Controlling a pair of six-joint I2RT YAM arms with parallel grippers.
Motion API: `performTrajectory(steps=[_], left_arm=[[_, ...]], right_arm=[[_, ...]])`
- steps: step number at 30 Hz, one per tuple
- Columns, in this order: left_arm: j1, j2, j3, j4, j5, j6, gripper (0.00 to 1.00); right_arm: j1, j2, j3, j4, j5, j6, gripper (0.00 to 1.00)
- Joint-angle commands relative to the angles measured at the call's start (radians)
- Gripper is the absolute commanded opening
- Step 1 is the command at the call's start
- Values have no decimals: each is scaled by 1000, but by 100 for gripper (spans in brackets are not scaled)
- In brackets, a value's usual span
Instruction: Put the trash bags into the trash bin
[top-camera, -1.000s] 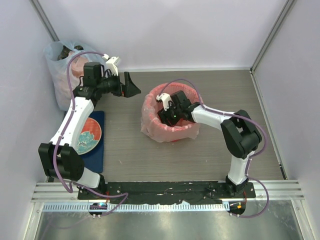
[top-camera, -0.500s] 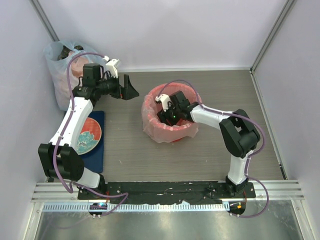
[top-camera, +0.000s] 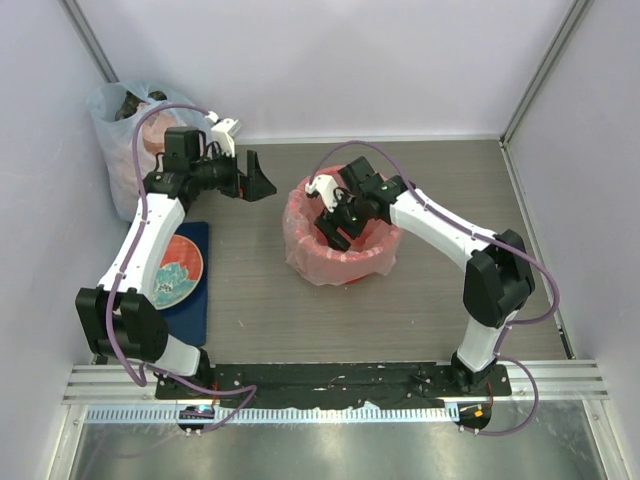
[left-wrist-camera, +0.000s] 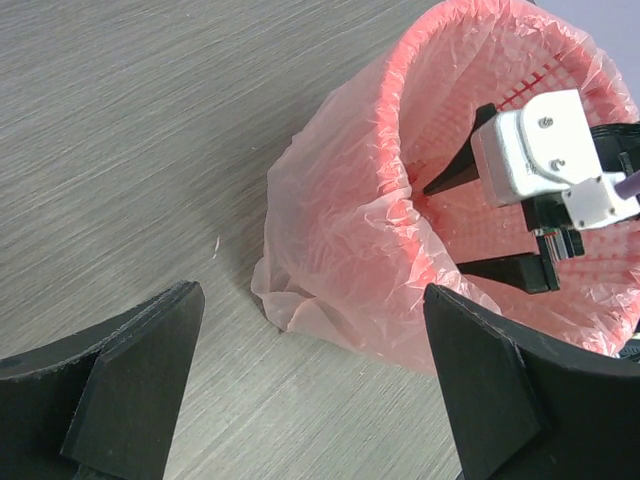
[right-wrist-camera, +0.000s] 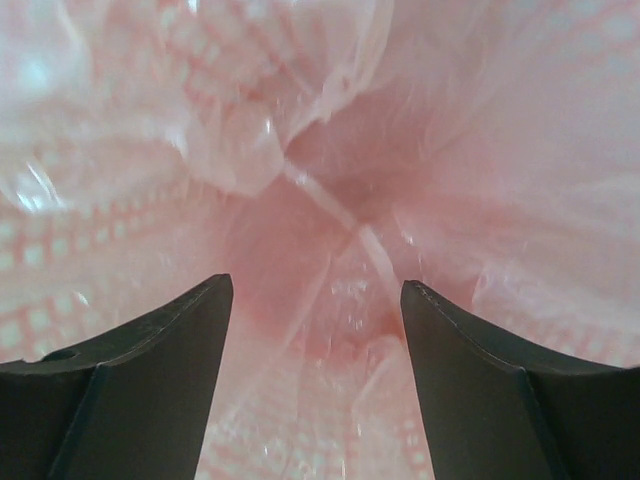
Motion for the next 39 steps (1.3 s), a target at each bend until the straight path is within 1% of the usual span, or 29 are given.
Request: performTrajectory(steps=[1, 5, 6, 7, 8, 12, 14, 17, 23, 27, 31, 34, 35, 36, 37, 39], left_arm=[[7, -29, 23, -7, 18, 23, 97], [10, -38, 2, 7, 26, 19, 98], [11, -40, -1, 11, 26, 19, 98], [13, -43, -7, 11, 26, 17, 98], [13, -41, -9, 13, 28, 17, 99], [19, -36, -12, 12, 32, 28, 100], [27, -32, -7, 7, 34, 34, 100], [36, -26, -3, 7, 41, 37, 100], [41, -7, 19, 7, 63, 39, 100], [42, 11, 45, -7, 94, 45, 100], [41, 28, 83, -33, 101, 45, 100], [39, 45, 129, -79, 75, 61, 100], [39, 49, 144, -115, 46, 69, 100], [38, 57, 178, -134, 32, 69, 100], [38, 66, 195, -152, 20, 100, 99], [38, 82, 256, -224, -17, 118, 100]], right_arm=[[2, 24, 62, -279, 71, -131, 77], [1, 80, 34, -279, 134, -148, 82], [-2, 96, 33, -276, 128, -148, 84], [-13, 140, 31, -269, 123, -147, 89], [-14, 160, 30, -263, 117, -148, 90], [-16, 248, 37, -200, 111, -147, 92], [-13, 284, 48, -197, 117, -144, 92], [-14, 294, 51, -186, 121, -133, 92], [-14, 236, 94, -189, 108, -84, 92], [-13, 142, 141, -206, 72, -44, 92], [-13, 47, 138, -189, 39, -9, 92], [-14, -33, 123, -166, 38, -12, 92], [-14, -48, 117, -158, 40, -18, 92], [-14, -62, 117, -154, 42, -21, 92], [-14, -88, 118, -155, 45, -23, 92], [-18, -117, 118, -155, 48, -23, 92]])
